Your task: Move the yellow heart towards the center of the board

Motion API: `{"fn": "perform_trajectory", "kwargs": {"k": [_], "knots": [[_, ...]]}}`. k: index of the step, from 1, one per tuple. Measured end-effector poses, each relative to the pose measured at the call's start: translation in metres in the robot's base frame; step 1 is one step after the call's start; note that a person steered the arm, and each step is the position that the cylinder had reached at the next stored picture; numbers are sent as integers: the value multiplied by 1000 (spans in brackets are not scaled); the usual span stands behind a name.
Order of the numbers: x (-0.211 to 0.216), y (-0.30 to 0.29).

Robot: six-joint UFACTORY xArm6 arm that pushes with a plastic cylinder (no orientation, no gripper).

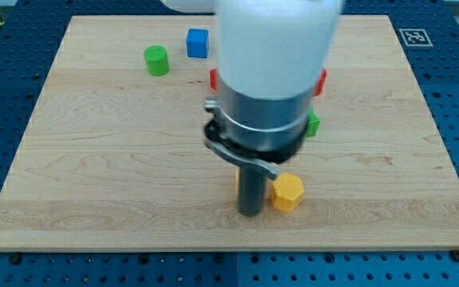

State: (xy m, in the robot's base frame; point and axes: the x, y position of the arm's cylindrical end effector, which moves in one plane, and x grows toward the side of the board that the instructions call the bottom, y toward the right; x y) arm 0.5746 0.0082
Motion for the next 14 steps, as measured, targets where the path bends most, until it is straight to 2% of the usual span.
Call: {"fn": "perform_trajectory", "kwargs": {"k": [2, 5, 8, 12, 14], "knots": [[-29, -19], [-9, -6], [-35, -5], [-25, 34], [-61, 24]]}}
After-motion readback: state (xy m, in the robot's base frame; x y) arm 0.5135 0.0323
